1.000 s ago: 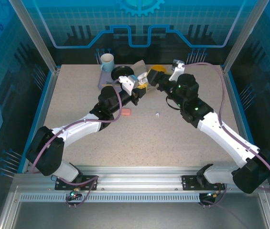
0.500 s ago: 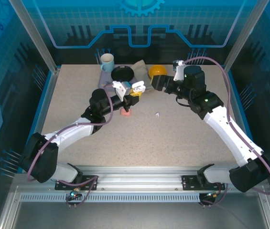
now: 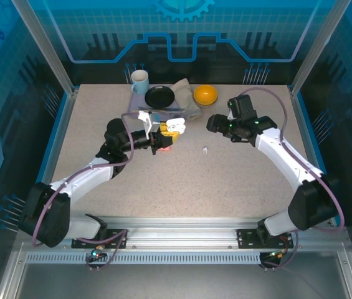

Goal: Insert the wireless bluetooth earbuds into the charging case

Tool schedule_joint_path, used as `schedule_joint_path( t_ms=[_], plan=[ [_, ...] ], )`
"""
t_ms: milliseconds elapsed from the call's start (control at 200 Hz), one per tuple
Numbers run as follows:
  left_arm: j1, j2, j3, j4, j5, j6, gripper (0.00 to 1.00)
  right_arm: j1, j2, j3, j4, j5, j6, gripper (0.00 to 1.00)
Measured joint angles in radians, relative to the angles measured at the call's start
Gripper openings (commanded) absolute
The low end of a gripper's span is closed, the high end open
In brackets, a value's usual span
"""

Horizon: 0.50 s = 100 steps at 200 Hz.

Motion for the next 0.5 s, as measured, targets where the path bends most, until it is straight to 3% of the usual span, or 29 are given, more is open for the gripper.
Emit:
schedule_joint_path(
  t_ms=[205,500],
  plan=[
    [0.000,0.000,0.000,0.000,0.019,0.000,0.00,0.003,0.116,0.001,-0.035,0.042,0.000,0.72],
    [0.016,0.000,-0.051,0.050,-0.056,-0.003,0.00,0.052,0.338,0.100,-0.139,0.145,0.014,0.68]
  ],
)
